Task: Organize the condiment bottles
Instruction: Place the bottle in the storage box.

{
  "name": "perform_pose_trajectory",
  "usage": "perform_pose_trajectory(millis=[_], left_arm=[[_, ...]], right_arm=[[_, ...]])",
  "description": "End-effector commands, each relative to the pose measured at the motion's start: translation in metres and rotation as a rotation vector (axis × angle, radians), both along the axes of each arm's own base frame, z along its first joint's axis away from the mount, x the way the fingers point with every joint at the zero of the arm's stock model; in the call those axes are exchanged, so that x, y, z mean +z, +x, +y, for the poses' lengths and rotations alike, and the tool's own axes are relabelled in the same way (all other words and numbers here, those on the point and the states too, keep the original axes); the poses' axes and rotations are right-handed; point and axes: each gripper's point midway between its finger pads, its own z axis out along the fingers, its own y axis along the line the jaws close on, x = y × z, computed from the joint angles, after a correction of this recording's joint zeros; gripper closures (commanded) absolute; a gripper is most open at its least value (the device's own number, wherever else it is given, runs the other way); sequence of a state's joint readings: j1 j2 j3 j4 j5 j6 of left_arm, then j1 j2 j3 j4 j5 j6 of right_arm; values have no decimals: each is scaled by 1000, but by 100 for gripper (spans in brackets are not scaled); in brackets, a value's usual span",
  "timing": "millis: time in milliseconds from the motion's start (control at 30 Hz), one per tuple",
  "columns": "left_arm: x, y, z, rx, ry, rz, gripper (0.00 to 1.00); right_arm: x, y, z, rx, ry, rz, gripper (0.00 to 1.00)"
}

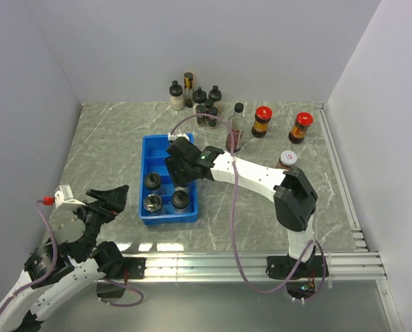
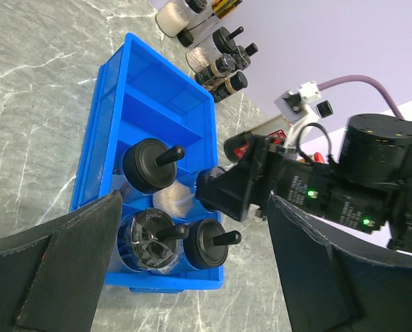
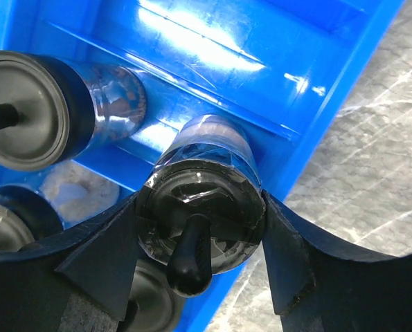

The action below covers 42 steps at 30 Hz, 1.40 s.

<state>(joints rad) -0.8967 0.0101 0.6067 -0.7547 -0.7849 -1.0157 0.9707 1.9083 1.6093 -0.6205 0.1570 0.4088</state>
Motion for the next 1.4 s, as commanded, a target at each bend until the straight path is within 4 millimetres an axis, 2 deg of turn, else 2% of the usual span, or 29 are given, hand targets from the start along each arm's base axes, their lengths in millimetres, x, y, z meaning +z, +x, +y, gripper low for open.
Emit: perform_pose_trajectory(millis=[0, 100, 133, 200, 333, 467, 500, 667, 767, 800, 867, 900, 933, 967, 1000, 1067, 1100, 1167, 1200, 1233, 1333, 1367], left_arm=[[11, -2, 7, 20, -31, -27, 8], [11, -2, 8, 21, -31, -27, 8], [11, -2, 8, 20, -32, -28, 8], [11, -2, 8, 21, -30, -28, 8], [11, -2, 8, 23, -29, -28, 8], [10, -2, 8, 21, -32, -26, 8], [10, -2, 7, 21, -31, -25, 8], [11, -2, 8, 23, -32, -26, 8], [12, -2, 9, 26, -32, -28, 7], [12, -2, 9, 24, -32, -29, 7], [13, 0, 7, 25, -14, -24, 6], [17, 0, 7, 24, -21, -35, 6], [18, 1, 6, 23, -8, -39, 6], [22, 1, 6, 22, -5, -48, 5], [29, 2, 4, 18, -16, -67, 5], [34, 5, 1, 13, 11, -76, 3], [37, 6, 0, 9, 16, -82, 3], [43, 10, -8, -8, 37, -93, 2], [46, 11, -11, -16, 42, -100, 2], [50, 15, -20, -41, 61, -115, 2], [56, 22, -38, -86, 93, -133, 1], [57, 23, -43, -100, 102, -137, 1]], right_arm=[[22, 12, 15, -6, 28, -69, 72], [24, 12, 18, -12, 20, -78, 61], [24, 14, 18, -21, 15, -88, 52], [24, 13, 18, -26, 8, -88, 47], [26, 14, 20, -39, 4, -97, 27], [30, 15, 19, -61, 11, -100, 22], [29, 15, 18, -64, 10, -99, 14], [39, 15, 17, -85, 36, -109, 13], [57, 16, 16, -97, 76, -133, 13], [73, 17, 17, -102, 115, -160, 13], [92, 17, 15, -113, 156, -189, 12], [115, 19, 13, -119, 210, -227, 10], [124, 18, 11, -119, 226, -248, 8], [135, 19, 7, -128, 245, -272, 6], [160, 18, 2, -135, 295, -313, 3], [178, 22, -12, -163, 312, -364, 0], [198, 20, -22, -179, 348, -397, 0], [204, 24, -41, -219, 346, -429, 0], [217, 22, -55, -239, 366, -452, 0], [206, 22, -66, -270, 334, -457, 0], [195, 20, -103, -341, 311, -478, 0], [205, 18, -119, -379, 337, -513, 0]])
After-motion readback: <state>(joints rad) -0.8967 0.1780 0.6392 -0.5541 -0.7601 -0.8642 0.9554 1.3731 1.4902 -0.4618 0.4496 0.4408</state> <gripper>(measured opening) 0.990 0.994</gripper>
